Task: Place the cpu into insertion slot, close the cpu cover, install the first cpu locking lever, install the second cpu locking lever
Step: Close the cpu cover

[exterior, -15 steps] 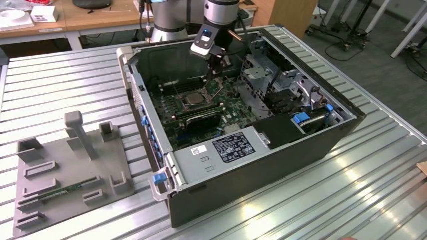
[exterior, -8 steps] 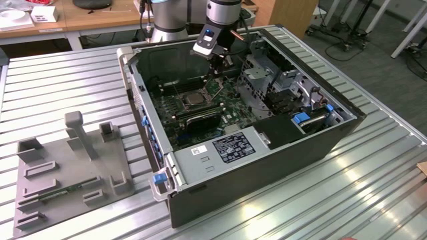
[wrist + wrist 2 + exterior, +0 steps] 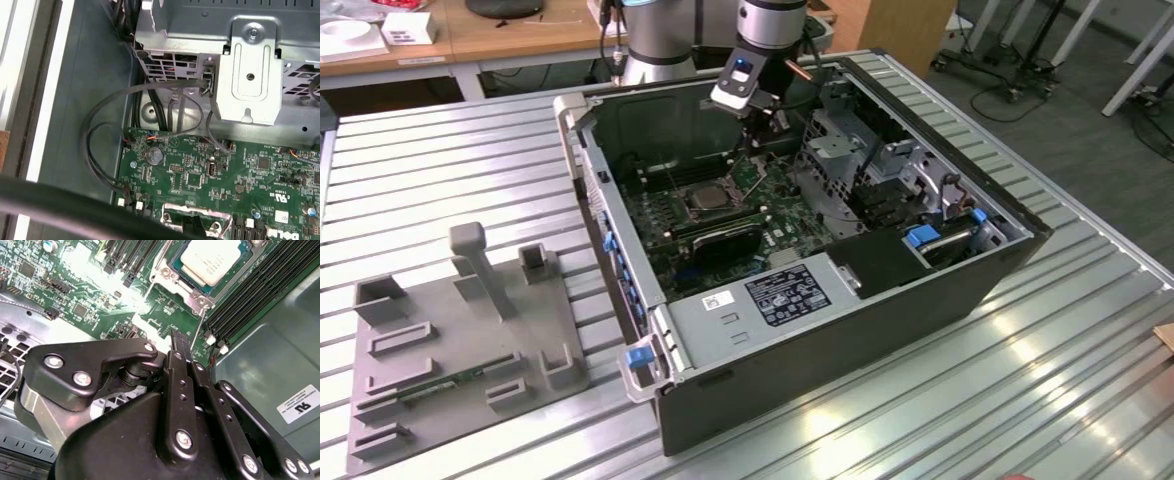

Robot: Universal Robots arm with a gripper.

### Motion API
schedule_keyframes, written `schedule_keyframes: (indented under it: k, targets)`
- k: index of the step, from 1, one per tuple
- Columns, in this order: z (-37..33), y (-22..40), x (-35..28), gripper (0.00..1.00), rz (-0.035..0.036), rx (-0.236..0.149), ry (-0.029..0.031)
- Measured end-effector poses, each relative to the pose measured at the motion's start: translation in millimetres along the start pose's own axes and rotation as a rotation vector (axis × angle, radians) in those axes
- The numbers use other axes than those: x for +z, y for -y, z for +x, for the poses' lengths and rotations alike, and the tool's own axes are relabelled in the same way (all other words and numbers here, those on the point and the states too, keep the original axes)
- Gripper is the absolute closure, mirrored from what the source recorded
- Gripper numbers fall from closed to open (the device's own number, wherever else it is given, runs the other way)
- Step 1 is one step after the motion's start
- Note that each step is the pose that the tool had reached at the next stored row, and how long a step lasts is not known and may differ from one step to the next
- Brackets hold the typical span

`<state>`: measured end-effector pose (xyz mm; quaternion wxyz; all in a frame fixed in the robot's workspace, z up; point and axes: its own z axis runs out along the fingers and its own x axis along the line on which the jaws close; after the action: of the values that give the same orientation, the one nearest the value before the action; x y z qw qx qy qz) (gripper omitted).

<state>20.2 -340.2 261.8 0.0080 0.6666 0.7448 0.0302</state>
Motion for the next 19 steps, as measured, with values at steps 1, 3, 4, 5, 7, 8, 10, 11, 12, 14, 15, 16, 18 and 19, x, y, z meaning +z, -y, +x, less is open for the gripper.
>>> schedule_keyframes:
  k: [1, 3, 4, 5, 7, 8, 10, 11, 12, 14, 15, 16, 18, 19]
  targets:
    - [-0.1, -0.6, 0.0, 0.9, 0.0001, 0.0, 0.0]
    - [-0.2, -2.0, 0.1, 0.9, 0.0, 0.0, 0.0]
    - [-0.3, -2.7, 0.1, 0.9, 0.0, 0.0, 0.0]
    - [-0.4, -3.6, 0.2, 0.9, 0.0, 0.0, 0.0]
    - [-0.6, -5.4, 0.3, 0.9, 0.0, 0.0, 0.0]
    - [-0.7, -6.4, 0.3, 0.9, 0.0, 0.0, 0.0]
    - [-0.9, -8.4, 0.5, 0.9, 0.0, 0.0, 0.0]
    - [-1.0, -9.4, 0.5, 0.9, 0.0, 0.0, 0.0]
    - [-1.2, -10.4, 0.5, 0.9, 0.0001, 0.0, 0.0]
    - [-1.4, -12.6, 0.7, 0.9, 0.0, 0.0, 0.0]
    - [-1.5, -13.5, 0.7, 0.9, 0.0, 0.0, 0.0]
    - [-1.6, -14.6, 0.8, 0.9, 0.0, 0.0, 0.0]
    - [-1.9, -16.7, 0.9, 0.9, 0.0, 0.0, 0.0]
    - [-2.0, -17.7, 0.9, 0.9, 0.0001, 0.0, 0.0001]
